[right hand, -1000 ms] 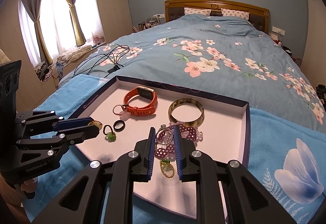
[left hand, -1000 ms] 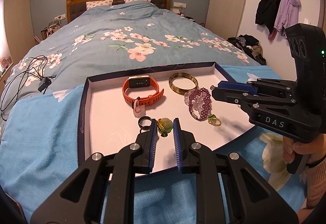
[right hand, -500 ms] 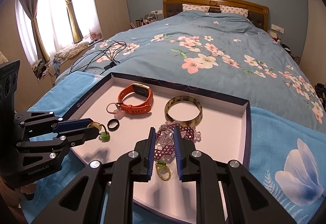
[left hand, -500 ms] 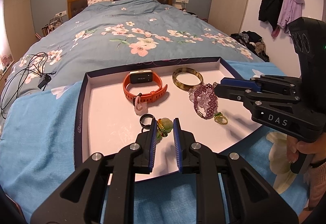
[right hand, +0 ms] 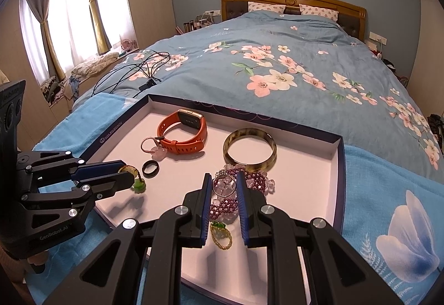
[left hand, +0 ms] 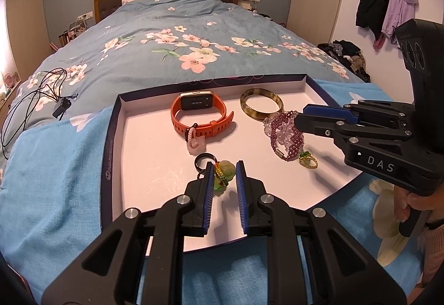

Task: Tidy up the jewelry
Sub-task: 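Lower the green stone ring and silver ring into the box and open both tools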

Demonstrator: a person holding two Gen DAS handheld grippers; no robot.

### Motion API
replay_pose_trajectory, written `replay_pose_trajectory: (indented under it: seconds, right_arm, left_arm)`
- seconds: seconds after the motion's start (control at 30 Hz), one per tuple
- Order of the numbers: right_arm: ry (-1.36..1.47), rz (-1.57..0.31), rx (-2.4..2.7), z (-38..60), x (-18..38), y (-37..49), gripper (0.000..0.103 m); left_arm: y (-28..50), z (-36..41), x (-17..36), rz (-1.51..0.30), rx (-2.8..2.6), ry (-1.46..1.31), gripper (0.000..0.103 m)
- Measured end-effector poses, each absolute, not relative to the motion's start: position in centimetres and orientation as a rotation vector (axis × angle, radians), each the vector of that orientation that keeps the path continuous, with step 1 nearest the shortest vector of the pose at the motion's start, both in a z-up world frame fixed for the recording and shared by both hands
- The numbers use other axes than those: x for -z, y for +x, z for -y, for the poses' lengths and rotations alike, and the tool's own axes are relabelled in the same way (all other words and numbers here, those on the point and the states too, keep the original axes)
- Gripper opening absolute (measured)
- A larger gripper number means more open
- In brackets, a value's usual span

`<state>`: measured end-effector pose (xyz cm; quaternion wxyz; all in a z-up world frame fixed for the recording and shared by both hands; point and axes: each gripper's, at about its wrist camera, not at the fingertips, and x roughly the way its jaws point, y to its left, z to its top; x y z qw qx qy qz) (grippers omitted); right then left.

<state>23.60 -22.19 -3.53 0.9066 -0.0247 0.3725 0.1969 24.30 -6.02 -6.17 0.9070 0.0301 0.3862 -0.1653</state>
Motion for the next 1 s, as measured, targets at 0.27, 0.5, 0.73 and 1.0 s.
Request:
replay_pose_trajectory:
  seconds: [0.27, 0.5, 0.73, 1.0]
  right_arm:
    - [-0.056, -0.783, -0.396, 22.0, 3.9, 24.1, 0.016]
    - [-0.057, -0.794, -0.389, 22.0, 4.2, 24.3, 0.016]
    - [-0.059, -0.808, -0.382, 21.8, 4.6, 24.7, 0.016]
    - [-0.063, -0.826, -0.371, 21.7, 5.1, 25.2, 0.016]
  left_arm:
    - [24.6, 6.1, 6.5, -0.808, 0.333, 0.066, 0.016]
    - [24.9, 6.2, 6.8, -0.818, 0.326, 0.071, 0.016]
    - [25.2, 6.3, 7.2, -0.829, 0.323, 0.070, 0.016]
    - [25.5, 6.3, 7.4, -0.840, 0.316, 0.069, 0.016]
